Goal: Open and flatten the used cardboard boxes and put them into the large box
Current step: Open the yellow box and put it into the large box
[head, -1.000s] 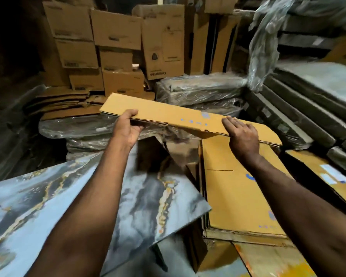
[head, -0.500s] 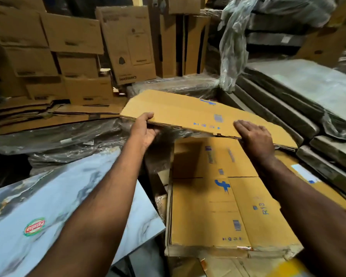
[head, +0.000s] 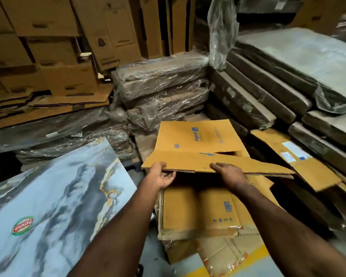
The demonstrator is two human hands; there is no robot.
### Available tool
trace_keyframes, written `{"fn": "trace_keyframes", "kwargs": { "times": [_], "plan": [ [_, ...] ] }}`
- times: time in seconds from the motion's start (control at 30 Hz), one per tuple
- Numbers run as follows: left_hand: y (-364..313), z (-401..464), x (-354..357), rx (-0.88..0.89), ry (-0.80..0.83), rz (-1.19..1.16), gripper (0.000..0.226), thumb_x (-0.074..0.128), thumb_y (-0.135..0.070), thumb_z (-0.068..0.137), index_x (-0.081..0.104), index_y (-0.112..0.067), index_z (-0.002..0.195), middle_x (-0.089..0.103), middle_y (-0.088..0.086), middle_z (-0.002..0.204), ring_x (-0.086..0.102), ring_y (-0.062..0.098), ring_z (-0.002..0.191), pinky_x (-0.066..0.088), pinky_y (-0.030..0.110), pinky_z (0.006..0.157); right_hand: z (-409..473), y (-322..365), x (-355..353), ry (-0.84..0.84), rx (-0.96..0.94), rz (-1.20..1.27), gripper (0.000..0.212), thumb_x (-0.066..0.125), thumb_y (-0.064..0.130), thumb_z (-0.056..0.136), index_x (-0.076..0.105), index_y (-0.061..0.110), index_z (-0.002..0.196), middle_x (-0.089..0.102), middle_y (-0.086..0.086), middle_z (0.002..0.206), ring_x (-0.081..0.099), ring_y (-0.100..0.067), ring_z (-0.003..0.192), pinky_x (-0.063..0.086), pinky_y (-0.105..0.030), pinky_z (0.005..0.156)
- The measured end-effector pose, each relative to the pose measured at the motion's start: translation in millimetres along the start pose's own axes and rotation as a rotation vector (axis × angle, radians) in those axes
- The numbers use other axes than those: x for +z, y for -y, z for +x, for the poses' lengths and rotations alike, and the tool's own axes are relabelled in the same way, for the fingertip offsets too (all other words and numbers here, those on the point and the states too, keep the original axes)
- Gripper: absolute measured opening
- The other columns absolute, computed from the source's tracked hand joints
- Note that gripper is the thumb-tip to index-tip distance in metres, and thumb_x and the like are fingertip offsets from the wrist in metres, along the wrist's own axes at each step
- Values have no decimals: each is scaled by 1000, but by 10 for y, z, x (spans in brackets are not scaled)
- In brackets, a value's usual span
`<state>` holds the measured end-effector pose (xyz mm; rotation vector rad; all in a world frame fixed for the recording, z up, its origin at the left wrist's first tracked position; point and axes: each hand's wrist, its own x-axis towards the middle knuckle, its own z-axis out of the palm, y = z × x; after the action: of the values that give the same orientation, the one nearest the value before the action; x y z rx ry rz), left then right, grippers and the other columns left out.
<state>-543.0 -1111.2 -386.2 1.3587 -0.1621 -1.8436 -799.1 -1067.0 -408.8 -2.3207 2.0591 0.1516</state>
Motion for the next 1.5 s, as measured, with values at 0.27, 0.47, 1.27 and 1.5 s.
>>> {"fn": "trace_keyframes", "kwargs": {
  "times": [0.27,0.47,1.27,1.5],
  "plan": [
    [-97,53,-60,132,-49,-28,11,54,-10,101,56,0,98,59,17,109,60,23,88,57,23,68,172,-74,-163,-135,107,-63,53,45,14,99,30,23,150,39,-2,155,37,-20,142,34,-38,109],
    [77,22,63,422,-223,-57,54,53,7,96,25,-13,138,43,15,132,61,36,111,57,30,53,167,-119,-60,-136,155,-67,52,49,13,98,36,27,147,40,1,155,36,-19,142,29,-38,111],
    [713,55,-1001,150,148,688,48,66,-31,78,52,-14,121,62,4,106,58,18,94,46,31,86,-440,891,892,-1,-73,326,37,55,18,95,56,16,131,64,-7,127,61,-33,112,51,-39,83],
    [178,-677,-2067,607,-141,741,31,47,2,98,57,-2,127,64,10,113,59,15,99,46,10,72,-76,2581,441,-247,-454,574,36,59,5,86,62,7,122,68,-16,116,65,-39,101,56,-47,79]
  ]
}}
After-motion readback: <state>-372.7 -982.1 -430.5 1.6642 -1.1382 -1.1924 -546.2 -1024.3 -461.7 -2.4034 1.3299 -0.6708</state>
